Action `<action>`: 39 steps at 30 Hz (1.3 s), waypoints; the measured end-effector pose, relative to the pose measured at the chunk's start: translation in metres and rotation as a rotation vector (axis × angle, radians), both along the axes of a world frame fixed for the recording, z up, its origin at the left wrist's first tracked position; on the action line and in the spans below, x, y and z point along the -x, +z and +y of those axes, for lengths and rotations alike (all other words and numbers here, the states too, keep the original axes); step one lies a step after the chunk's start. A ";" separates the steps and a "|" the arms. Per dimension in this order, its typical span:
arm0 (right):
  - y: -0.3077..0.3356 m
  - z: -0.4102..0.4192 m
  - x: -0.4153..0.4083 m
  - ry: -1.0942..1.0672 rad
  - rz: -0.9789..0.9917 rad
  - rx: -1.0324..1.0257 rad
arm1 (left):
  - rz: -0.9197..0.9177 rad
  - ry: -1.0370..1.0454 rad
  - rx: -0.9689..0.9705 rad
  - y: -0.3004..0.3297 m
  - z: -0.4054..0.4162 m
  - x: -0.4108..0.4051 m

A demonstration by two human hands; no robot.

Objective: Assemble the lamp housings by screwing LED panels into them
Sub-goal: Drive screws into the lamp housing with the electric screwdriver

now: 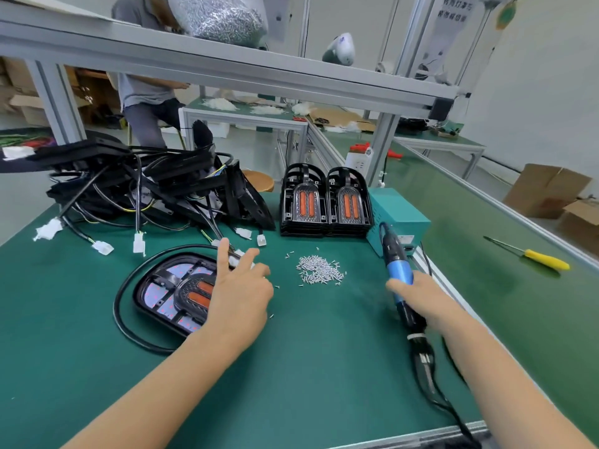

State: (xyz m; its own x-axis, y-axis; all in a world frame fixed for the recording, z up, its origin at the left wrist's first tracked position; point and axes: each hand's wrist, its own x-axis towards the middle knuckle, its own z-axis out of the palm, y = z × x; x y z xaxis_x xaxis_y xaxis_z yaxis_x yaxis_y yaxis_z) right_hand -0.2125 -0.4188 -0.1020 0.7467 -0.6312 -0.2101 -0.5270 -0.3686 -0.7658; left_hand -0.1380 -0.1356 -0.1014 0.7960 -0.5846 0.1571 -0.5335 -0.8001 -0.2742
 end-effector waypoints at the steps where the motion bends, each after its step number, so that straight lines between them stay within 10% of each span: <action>1: 0.007 0.004 -0.002 -0.043 -0.117 -0.206 | 0.014 0.006 -0.004 -0.001 0.001 -0.001; 9: 0.050 0.061 -0.020 -0.004 -0.668 -1.123 | 0.085 0.011 -0.105 -0.022 -0.019 0.008; 19: 0.050 0.061 -0.024 0.006 -0.624 -0.560 | -0.031 -0.084 0.026 -0.017 -0.017 0.019; 22: 0.056 0.061 -0.023 0.036 -0.602 -0.475 | -0.034 -0.251 0.487 -0.011 -0.014 0.022; 29: 0.074 0.081 -0.034 -0.026 -0.768 -0.789 | 0.882 -0.019 1.604 0.019 0.006 0.011; 39: 0.093 0.124 -0.056 0.021 -1.145 -1.084 | 1.198 0.067 1.938 0.018 0.034 0.008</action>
